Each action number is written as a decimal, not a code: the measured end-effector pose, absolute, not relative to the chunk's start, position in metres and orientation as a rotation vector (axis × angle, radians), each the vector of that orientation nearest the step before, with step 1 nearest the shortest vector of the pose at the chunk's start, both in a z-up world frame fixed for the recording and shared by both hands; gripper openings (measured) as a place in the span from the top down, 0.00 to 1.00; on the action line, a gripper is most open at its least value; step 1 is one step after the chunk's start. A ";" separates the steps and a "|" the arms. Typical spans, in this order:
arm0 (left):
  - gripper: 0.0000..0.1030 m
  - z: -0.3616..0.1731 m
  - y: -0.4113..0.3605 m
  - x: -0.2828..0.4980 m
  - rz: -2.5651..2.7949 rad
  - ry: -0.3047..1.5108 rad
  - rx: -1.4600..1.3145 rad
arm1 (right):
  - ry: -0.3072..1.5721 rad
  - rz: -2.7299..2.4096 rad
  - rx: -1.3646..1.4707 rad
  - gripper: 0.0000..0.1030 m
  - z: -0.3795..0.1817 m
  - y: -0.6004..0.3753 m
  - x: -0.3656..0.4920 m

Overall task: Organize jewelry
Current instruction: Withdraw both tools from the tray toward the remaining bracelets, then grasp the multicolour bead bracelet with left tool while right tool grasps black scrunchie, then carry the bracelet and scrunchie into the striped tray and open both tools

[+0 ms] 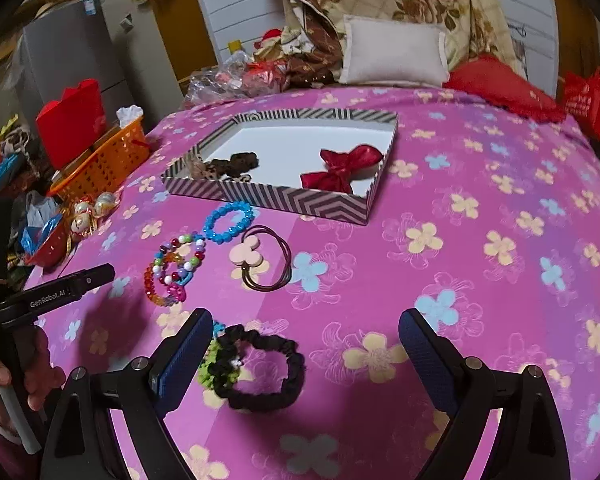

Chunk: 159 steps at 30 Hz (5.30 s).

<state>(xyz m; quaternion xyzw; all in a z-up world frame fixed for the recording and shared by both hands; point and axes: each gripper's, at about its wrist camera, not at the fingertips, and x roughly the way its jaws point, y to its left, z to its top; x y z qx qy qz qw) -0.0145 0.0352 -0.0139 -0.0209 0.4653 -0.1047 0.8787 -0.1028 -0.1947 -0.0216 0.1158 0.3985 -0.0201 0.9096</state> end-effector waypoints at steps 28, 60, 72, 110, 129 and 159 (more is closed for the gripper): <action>0.35 -0.045 -0.012 0.063 -0.266 1.131 -0.009 | 0.904 0.052 0.109 0.26 -0.045 -0.186 -0.114; 0.91 -0.032 -0.002 0.063 -0.357 1.108 -0.053 | 0.850 0.043 0.025 0.88 -0.041 -0.169 -0.110; 0.91 0.020 -0.003 0.043 -0.371 1.009 -0.027 | 0.768 0.051 0.053 0.88 0.001 -0.171 -0.104; 0.91 0.067 -0.039 0.048 -0.361 0.919 0.048 | 0.788 0.064 0.122 0.92 0.011 -0.198 -0.056; 0.91 0.075 -0.066 0.068 -0.350 0.892 0.123 | 0.735 0.040 0.118 0.92 0.044 -0.211 -0.005; 0.91 0.040 -0.131 0.149 -0.411 0.982 0.069 | 0.829 0.029 0.237 0.92 -0.002 -0.241 0.073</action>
